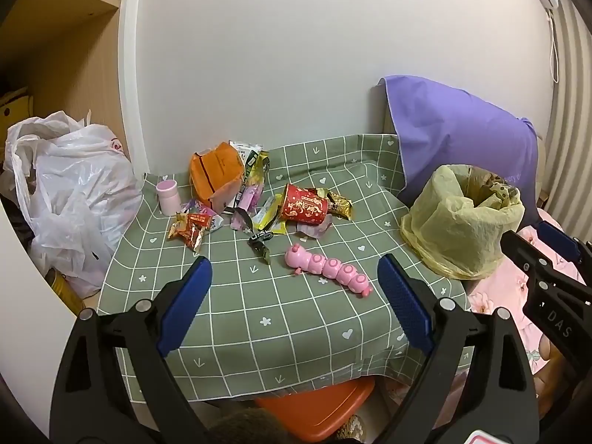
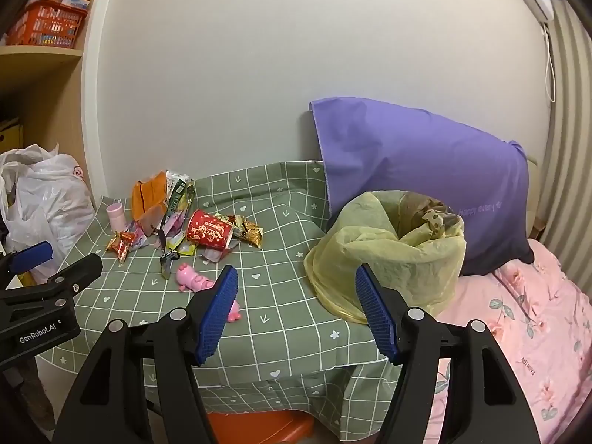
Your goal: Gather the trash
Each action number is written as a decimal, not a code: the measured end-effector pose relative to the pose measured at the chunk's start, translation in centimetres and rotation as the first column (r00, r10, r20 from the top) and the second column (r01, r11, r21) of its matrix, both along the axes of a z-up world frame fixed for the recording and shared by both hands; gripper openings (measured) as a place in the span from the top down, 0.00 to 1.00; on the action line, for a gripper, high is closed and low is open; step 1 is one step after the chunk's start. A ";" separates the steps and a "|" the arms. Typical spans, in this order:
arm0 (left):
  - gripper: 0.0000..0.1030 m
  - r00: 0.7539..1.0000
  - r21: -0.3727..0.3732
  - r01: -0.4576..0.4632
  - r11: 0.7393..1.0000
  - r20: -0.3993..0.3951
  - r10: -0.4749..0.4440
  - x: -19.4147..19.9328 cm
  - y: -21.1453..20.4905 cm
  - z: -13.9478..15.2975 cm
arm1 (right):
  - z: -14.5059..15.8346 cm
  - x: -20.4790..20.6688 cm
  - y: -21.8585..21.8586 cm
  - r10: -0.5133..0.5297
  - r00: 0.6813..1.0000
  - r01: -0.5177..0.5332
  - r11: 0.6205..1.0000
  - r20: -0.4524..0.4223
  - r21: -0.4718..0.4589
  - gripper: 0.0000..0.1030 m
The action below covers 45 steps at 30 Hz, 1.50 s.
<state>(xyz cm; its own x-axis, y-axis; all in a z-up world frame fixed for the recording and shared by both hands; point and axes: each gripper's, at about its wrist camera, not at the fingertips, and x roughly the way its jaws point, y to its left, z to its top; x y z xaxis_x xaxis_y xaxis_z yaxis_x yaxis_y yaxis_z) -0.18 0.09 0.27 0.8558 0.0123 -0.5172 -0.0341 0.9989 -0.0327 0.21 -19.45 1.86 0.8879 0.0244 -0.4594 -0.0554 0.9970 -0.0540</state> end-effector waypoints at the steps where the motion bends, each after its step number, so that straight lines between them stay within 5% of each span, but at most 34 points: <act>1: 0.16 1.000 0.000 0.000 1.000 0.000 0.000 0.0 0.0 0.0 | 0.0 0.1 -0.1 0.000 1.000 0.000 1.000 -0.001 0.001 0.39; 45: 0.16 1.000 0.003 0.001 1.000 -0.002 -0.001 0.2 0.2 0.3 | -0.2 -0.3 -0.5 -0.007 1.000 0.007 1.000 0.002 0.007 0.39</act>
